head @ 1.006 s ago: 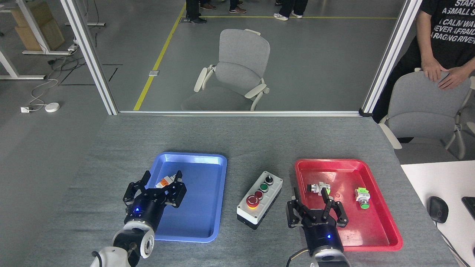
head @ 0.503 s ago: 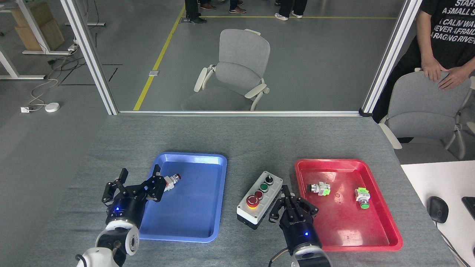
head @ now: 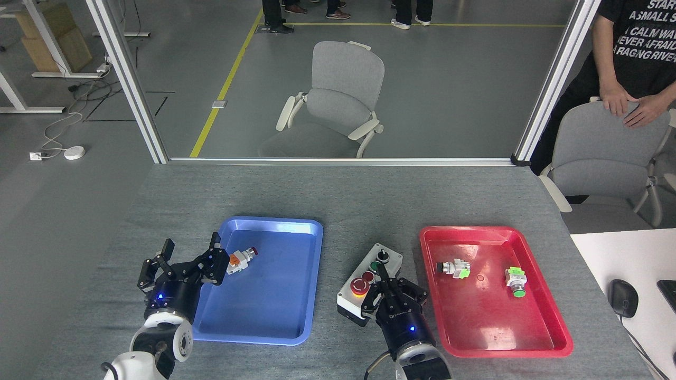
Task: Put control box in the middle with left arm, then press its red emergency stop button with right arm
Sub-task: 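Press the red button on the control box with the right gripper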
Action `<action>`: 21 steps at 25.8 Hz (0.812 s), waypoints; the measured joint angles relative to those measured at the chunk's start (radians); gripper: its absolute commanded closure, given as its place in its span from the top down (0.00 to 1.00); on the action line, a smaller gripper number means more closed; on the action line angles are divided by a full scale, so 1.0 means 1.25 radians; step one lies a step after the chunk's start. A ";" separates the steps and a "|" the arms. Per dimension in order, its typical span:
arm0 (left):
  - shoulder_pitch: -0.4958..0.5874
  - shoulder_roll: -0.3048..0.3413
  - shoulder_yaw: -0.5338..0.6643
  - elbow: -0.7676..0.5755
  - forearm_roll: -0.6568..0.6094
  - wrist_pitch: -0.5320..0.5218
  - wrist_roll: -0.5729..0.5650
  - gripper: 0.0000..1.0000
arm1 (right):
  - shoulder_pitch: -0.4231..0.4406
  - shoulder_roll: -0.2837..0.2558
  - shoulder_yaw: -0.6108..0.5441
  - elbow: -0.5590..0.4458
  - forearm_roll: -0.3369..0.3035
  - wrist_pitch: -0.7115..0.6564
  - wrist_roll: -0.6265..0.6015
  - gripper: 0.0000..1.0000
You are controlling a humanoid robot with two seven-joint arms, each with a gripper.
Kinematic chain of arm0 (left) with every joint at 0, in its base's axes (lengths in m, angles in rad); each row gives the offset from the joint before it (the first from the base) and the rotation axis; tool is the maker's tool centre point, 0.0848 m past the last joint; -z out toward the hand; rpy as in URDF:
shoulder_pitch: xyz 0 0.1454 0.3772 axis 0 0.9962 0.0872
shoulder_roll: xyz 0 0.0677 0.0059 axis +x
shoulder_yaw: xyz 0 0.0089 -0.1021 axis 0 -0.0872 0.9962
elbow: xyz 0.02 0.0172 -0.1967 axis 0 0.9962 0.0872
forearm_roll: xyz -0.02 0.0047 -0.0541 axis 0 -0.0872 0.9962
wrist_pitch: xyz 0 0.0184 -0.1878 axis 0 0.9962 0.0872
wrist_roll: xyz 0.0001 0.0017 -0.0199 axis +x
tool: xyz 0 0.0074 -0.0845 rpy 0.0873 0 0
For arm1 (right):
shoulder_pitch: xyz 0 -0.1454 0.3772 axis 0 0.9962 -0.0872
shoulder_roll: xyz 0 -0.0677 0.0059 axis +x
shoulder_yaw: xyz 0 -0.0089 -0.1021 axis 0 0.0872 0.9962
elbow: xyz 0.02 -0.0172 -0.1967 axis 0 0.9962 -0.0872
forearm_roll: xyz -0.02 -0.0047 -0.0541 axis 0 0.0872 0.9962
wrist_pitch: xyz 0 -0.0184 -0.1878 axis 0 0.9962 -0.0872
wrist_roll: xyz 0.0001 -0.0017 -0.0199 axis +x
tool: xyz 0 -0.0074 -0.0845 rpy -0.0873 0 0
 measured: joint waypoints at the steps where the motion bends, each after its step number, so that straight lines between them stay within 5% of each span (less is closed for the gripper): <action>1: 0.000 0.000 0.000 0.000 0.000 0.000 0.000 0.99 | -0.004 0.002 0.005 0.007 0.004 0.000 0.000 0.00; 21: 0.000 -0.002 0.000 0.000 -0.005 0.000 0.000 0.99 | -0.045 0.034 0.049 0.134 0.017 0.003 -0.010 0.00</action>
